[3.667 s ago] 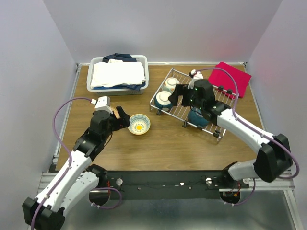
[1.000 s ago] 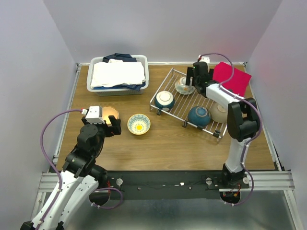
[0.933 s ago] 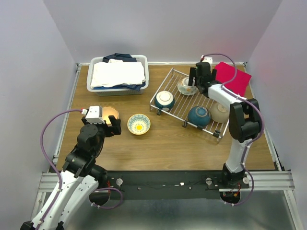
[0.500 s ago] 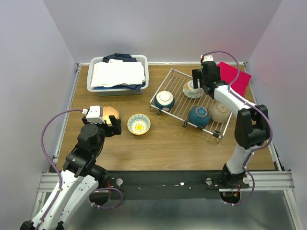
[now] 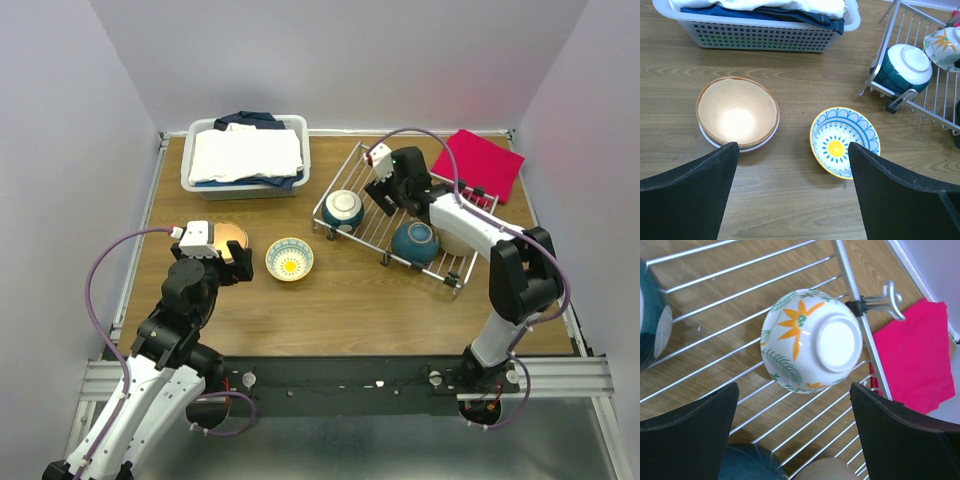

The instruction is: Unload the bowls from the dish rack

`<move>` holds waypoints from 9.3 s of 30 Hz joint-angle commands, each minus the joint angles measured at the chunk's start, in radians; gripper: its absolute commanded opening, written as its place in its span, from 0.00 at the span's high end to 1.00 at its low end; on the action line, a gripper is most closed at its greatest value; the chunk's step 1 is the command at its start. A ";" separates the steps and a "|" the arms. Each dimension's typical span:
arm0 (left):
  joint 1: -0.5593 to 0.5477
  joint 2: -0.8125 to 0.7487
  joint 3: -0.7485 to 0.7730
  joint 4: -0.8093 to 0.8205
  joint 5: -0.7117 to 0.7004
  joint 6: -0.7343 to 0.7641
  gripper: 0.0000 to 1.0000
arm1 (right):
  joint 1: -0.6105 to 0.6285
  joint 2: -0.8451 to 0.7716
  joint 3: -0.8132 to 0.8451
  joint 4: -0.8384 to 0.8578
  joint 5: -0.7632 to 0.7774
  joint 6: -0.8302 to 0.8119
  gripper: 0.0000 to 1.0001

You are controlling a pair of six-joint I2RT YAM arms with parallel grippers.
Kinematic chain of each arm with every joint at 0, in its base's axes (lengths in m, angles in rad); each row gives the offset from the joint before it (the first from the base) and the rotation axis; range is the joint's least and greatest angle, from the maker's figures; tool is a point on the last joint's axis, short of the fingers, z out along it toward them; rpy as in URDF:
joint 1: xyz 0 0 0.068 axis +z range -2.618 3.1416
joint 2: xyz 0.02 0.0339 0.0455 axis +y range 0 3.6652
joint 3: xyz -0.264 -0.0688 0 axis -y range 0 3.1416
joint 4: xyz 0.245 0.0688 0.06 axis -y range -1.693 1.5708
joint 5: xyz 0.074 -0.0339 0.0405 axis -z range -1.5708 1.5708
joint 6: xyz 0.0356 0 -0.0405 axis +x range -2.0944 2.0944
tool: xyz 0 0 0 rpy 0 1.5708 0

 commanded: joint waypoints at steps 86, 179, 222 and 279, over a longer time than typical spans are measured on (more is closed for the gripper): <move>0.006 0.001 -0.008 0.021 0.017 0.011 0.01 | 0.091 0.012 0.029 0.099 0.229 0.067 0.59; -0.120 0.550 0.055 0.691 0.311 -0.498 1.00 | 0.102 -0.623 -0.531 0.661 -0.773 1.244 0.06; -0.094 0.820 0.142 0.249 0.034 -0.262 0.97 | 0.102 -0.804 -0.460 -0.016 -0.387 0.822 0.00; -0.090 -0.013 -0.003 0.025 -0.071 0.008 0.01 | 0.093 0.188 0.236 -0.206 0.067 0.590 0.00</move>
